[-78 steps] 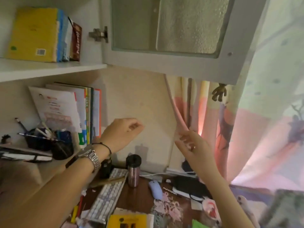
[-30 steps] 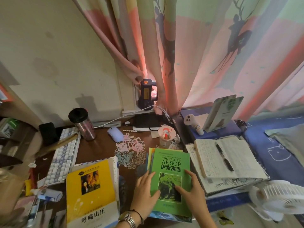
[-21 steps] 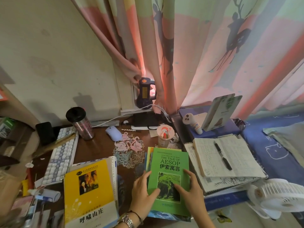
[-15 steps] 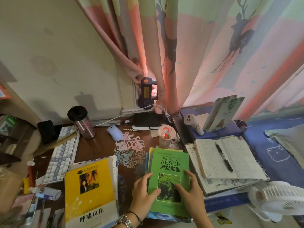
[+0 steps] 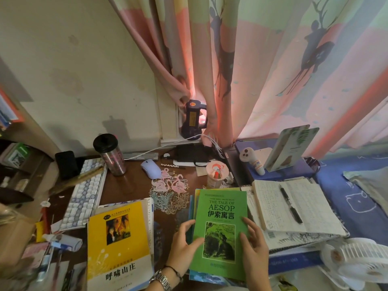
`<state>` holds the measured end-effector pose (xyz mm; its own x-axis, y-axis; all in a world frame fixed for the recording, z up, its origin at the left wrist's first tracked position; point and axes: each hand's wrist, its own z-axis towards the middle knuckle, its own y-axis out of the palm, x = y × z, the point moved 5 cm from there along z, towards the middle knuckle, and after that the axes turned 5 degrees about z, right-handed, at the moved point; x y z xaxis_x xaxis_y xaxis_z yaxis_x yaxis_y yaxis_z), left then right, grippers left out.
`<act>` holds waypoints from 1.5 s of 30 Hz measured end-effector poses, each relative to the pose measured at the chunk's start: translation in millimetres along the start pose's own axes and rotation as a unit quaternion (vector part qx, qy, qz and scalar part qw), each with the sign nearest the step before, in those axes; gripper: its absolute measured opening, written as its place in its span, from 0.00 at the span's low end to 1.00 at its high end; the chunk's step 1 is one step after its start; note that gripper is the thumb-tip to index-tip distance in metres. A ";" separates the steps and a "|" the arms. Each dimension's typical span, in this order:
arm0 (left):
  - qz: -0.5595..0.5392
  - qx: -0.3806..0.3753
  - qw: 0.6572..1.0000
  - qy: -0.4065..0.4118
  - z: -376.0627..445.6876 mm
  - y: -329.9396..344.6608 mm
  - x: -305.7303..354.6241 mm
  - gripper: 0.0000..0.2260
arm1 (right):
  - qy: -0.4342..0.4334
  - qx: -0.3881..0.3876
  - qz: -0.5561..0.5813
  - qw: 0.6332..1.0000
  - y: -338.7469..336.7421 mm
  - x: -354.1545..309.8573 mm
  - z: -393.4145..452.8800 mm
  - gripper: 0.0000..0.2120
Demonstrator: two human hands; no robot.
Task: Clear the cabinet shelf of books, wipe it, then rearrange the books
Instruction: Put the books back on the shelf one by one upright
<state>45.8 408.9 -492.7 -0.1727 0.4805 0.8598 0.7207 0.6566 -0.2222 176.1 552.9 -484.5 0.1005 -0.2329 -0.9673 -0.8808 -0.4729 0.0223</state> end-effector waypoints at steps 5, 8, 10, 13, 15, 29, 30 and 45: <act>-0.044 0.005 0.999 -0.002 4.2 -1.1 2.6 0.25 | -0.005 -0.014 0.049 0.999 4.0 -9.9 -8.6 0.20; -0.077 0.023 0.997 0.007 6.9 -4.9 5.7 0.31 | -0.010 -0.020 0.060 0.998 7.0 -15.8 -11.6 0.21; -0.102 0.039 0.994 0.016 8.6 -9.7 7.4 0.33 | -0.013 -0.025 0.071 0.997 8.7 -20.7 -12.0 0.19; -0.126 0.050 0.990 0.038 8.7 -15.1 14.6 0.32 | -0.021 -0.034 0.088 0.995 12.4 -30.4 -11.6 0.18; -0.133 0.058 0.988 0.061 5.9 -19.3 24.5 0.30 | -0.021 -0.038 0.102 0.994 16.1 -35.9 -9.0 0.18; -0.135 0.133 0.971 0.145 -21.9 -106.8 64.3 0.28 | 0.025 -0.143 0.131 0.981 96.2 -69.6 -3.1 0.19; -0.139 0.145 0.968 0.153 -26.8 -117.5 67.8 0.28 | 0.020 -0.160 0.128 0.978 108.0 -75.0 -5.1 0.19; -0.067 0.460 0.834 0.296 -145.6 -281.3 161.1 0.30 | -0.068 -0.406 0.080 0.908 295.5 -193.6 -61.5 0.18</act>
<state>-87.0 217.0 -224.8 0.3480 0.1733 0.9213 -0.1457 0.9808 -0.1294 -75.2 406.0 -275.1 -0.1061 -0.2727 -0.9562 -0.2418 -0.9257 0.2908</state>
